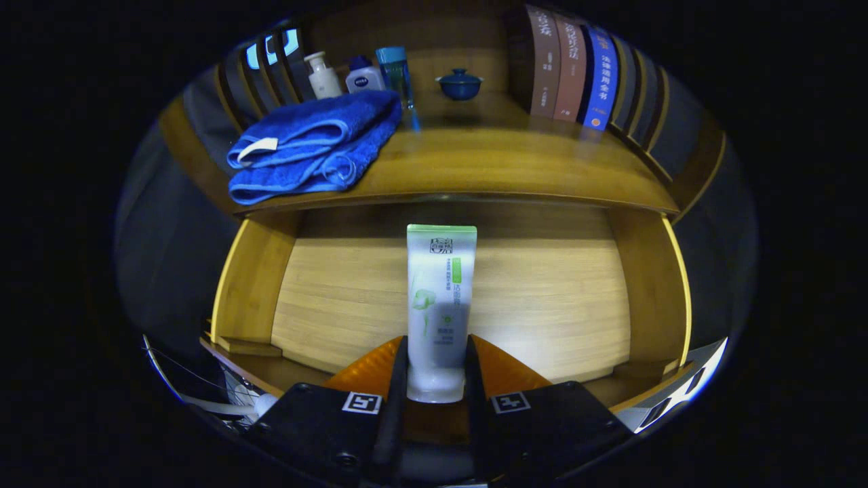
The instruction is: Pull open the drawer, take out the items inside it, and place them on the countertop above the cabinet.
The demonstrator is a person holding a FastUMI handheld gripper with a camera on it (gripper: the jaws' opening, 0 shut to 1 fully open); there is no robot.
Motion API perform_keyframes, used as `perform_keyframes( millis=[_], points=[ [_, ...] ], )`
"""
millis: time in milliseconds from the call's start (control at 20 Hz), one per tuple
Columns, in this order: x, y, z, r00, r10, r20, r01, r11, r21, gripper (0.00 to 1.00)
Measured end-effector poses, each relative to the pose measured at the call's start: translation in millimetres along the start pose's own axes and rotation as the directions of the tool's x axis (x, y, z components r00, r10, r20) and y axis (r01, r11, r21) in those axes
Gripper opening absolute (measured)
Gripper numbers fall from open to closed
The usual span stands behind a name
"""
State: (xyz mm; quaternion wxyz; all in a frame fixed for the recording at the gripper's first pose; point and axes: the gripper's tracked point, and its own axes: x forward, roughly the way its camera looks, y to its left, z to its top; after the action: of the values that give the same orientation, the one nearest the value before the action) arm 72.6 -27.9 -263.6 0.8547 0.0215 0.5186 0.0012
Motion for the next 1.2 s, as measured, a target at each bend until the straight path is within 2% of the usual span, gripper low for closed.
perform_keyframes(
  millis=[250,500,900,1200],
  points=[
    [-34.2,4.1,11.2,0.996,0.032,0.078,-0.033,0.999,0.005,0.44],
    [-49.3,1.8,60.4,0.985,0.029,0.169,-0.032,0.999,0.017,0.44],
    [-0.5,2.5,164.9,0.982,0.006,0.189,-0.008,1.000,0.013,0.44],
    [50.5,-6.3,197.8,0.990,-0.033,0.136,0.031,0.999,0.016,0.43]
  ],
)
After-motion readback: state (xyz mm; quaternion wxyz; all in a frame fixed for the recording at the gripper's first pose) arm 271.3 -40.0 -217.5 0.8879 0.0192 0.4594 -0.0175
